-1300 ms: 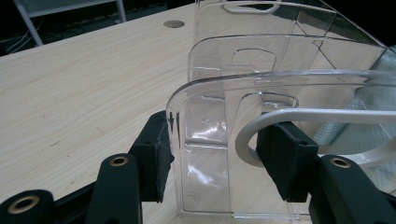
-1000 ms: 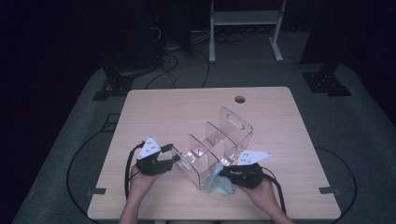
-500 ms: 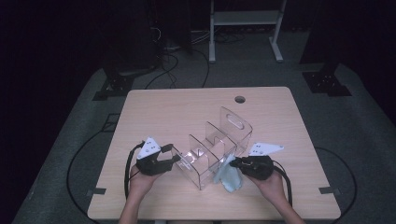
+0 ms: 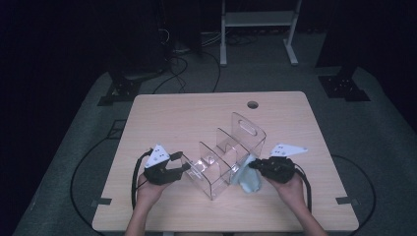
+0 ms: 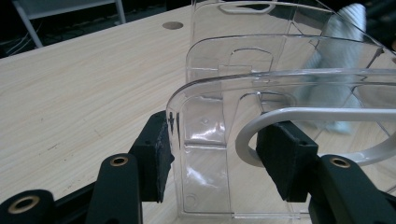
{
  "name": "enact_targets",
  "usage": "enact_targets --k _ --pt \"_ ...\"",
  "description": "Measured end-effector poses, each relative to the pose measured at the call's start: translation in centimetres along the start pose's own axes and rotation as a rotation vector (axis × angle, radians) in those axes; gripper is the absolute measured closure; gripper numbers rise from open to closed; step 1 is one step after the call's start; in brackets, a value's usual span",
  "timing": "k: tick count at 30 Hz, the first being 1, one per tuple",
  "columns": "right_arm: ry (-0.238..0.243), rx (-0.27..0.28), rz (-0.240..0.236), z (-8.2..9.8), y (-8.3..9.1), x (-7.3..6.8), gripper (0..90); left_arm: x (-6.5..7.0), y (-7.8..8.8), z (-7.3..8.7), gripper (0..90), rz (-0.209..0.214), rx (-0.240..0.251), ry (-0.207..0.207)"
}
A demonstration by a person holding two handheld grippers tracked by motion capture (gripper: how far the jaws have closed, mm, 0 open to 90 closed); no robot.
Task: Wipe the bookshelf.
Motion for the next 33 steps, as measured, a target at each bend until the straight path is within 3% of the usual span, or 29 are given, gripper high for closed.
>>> enact_targets --k 1,2,5,6,7,8,10,12,16,18,25,27,28,33 --pt "0.0 0.0 0.0 0.0 0.0 0.0 82.9 0.0 0.0 0.0 46.5 0.0 0.0 0.0" --pt "-0.024 0.011 0.008 0.0 0.3 0.9 82.9 0.1 0.0 0.0 46.5 -0.003 0.001 -0.001" --pt "-0.022 0.016 0.014 0.1 0.2 0.7 82.9 0.1 0.0 0.0 46.5 -0.004 -0.001 -0.003" --pt "-0.001 0.0 -0.01 0.2 -0.3 -0.2 82.9 0.1 0.0 0.0 46.5 -0.002 -0.001 -0.003" --pt "-0.001 0.0 -0.01 0.2 -0.3 -0.2 82.9 0.1 0.0 0.0 46.5 -0.002 -0.001 -0.003" --pt "0.035 -0.018 -0.031 0.2 -1.0 -1.7 82.9 0.0 0.0 0.0 46.5 -0.005 -0.002 -0.003" --pt "0.043 -0.023 -0.051 0.3 -1.4 -2.2 83.0 -0.1 0.1 0.1 46.5 -0.005 -0.001 -0.004" --pt "0.042 -0.024 -0.05 0.3 -1.3 -1.9 83.0 -0.1 0.1 0.1 46.5 -0.002 0.001 -0.002" --pt "0.028 -0.013 0.014 0.3 -0.5 -0.6 82.9 0.0 0.1 0.1 46.5 -0.002 -0.001 -0.005" --pt "-0.015 0.006 0.037 0.6 0.1 0.7 82.9 0.0 0.1 0.0 46.5 -0.001 0.0 -0.004" --pt "-0.007 -0.037 0.044 1.4 -0.9 0.8 82.9 0.0 0.0 0.0 46.5 0.0 0.002 -0.007" --pt "0.0 -0.011 0.046 0.9 -0.3 0.5 82.9 0.0 0.0 0.0 46.5 0.0 0.002 -0.007" --pt "0.026 0.025 0.051 0.0 0.5 -0.2 82.8 0.0 0.0 0.0 46.5 -0.001 0.003 -0.006" --pt "0.031 0.036 0.053 -0.4 0.5 -0.3 82.9 0.1 0.0 0.0 46.5 -0.001 0.002 -0.008"
Point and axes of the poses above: each handheld gripper's, and its own axes: y roughly backward along the jaws, z roughly out of its underside, x roughly to its right, the point moved 4 cm from there along -y, roughly forward along the jaws, and after that the axes turned 9 degrees about -z, right-handed, at the moved point
